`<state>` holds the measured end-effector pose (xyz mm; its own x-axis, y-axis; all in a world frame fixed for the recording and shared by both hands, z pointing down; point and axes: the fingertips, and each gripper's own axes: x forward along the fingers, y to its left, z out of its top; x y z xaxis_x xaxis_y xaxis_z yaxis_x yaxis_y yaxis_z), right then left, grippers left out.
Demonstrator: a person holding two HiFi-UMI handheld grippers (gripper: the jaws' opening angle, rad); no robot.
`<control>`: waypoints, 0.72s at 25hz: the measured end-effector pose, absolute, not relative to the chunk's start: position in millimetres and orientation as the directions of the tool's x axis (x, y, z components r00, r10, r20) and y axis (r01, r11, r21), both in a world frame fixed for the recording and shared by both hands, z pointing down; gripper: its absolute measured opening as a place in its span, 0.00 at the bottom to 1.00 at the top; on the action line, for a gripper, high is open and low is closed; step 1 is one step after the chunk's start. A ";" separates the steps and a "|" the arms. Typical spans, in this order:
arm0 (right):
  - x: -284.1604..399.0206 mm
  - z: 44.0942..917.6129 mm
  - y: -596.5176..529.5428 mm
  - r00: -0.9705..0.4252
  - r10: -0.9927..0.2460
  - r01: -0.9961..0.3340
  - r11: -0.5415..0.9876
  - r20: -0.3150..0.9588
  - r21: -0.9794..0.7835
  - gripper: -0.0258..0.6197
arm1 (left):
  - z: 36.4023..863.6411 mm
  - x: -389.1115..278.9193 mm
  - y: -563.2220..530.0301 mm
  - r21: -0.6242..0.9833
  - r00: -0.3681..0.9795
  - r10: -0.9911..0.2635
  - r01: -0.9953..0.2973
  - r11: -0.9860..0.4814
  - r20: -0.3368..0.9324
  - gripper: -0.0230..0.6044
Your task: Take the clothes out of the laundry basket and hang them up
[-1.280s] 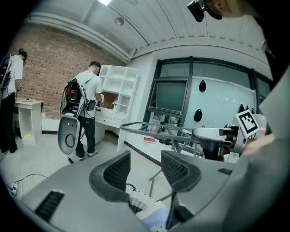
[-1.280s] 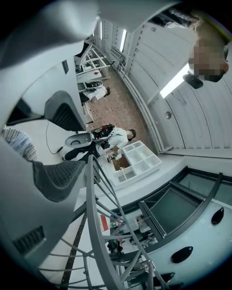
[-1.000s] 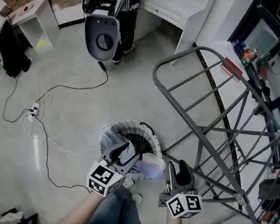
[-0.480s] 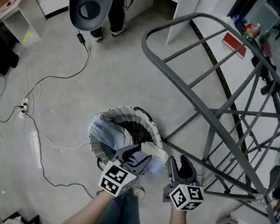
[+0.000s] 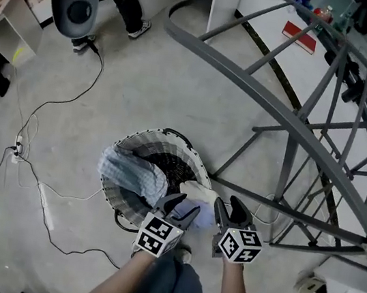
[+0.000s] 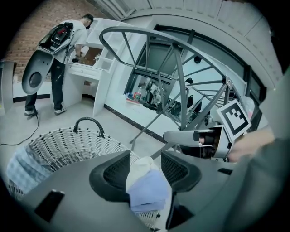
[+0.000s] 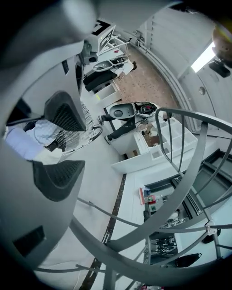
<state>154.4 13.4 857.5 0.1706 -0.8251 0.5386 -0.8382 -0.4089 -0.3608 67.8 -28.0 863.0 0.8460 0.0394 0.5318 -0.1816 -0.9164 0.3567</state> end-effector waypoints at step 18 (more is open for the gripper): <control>146.8 969.5 7.4 0.127 -0.734 -0.858 -0.419 0.667 -0.297 0.11 | 937.3 74.1 -10.1 0.378 0.852 0.095 -0.126 -0.917 0.515 0.36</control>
<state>146.8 7.4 969.5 0.1272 -0.7338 0.6673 -0.8579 -0.4190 -0.2973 74.1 -10.1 937.3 0.8519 0.0952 0.5149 -0.1256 -0.9174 0.3776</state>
